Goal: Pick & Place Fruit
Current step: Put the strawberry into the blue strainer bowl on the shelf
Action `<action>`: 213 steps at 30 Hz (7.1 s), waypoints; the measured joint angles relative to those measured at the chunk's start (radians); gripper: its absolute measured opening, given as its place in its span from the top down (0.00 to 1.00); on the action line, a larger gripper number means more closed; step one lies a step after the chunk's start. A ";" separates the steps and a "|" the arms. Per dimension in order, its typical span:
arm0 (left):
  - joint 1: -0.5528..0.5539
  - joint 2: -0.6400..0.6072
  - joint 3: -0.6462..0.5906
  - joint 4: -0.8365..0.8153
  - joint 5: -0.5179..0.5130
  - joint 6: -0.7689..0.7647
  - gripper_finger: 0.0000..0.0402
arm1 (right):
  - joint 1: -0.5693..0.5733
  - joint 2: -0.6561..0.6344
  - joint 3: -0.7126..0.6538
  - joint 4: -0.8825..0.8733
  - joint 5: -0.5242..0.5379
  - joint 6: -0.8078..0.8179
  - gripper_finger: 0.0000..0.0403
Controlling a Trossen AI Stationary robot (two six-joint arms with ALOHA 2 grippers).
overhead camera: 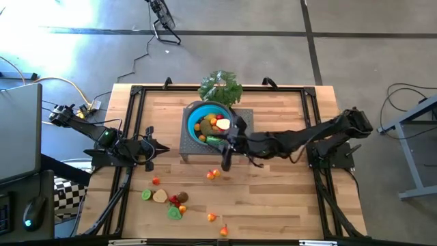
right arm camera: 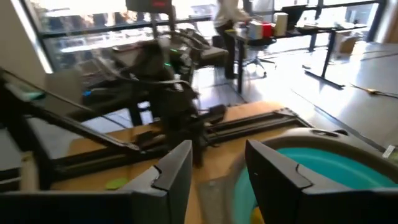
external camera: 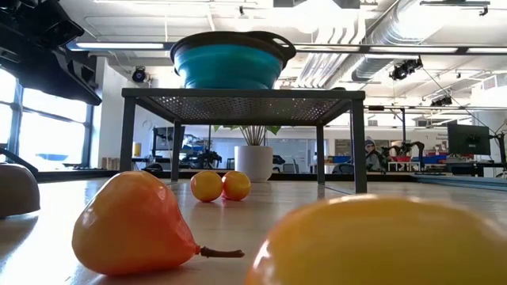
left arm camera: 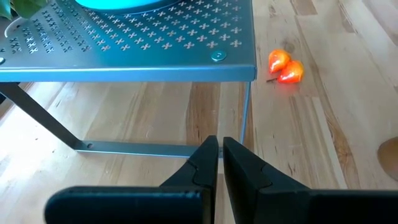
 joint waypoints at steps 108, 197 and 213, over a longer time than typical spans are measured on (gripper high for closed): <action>-0.597 0.706 0.572 -0.637 0.155 -1.740 0.95 | -0.498 -0.896 -1.086 0.383 -0.730 -0.083 1.00; -0.615 1.126 0.441 -0.400 0.157 -2.147 0.24 | -0.498 -0.896 -1.086 0.362 -0.723 -0.132 0.99; -0.614 1.160 0.441 -0.391 0.083 -2.147 0.24 | -0.498 -0.896 -1.085 0.358 -0.723 -0.139 0.99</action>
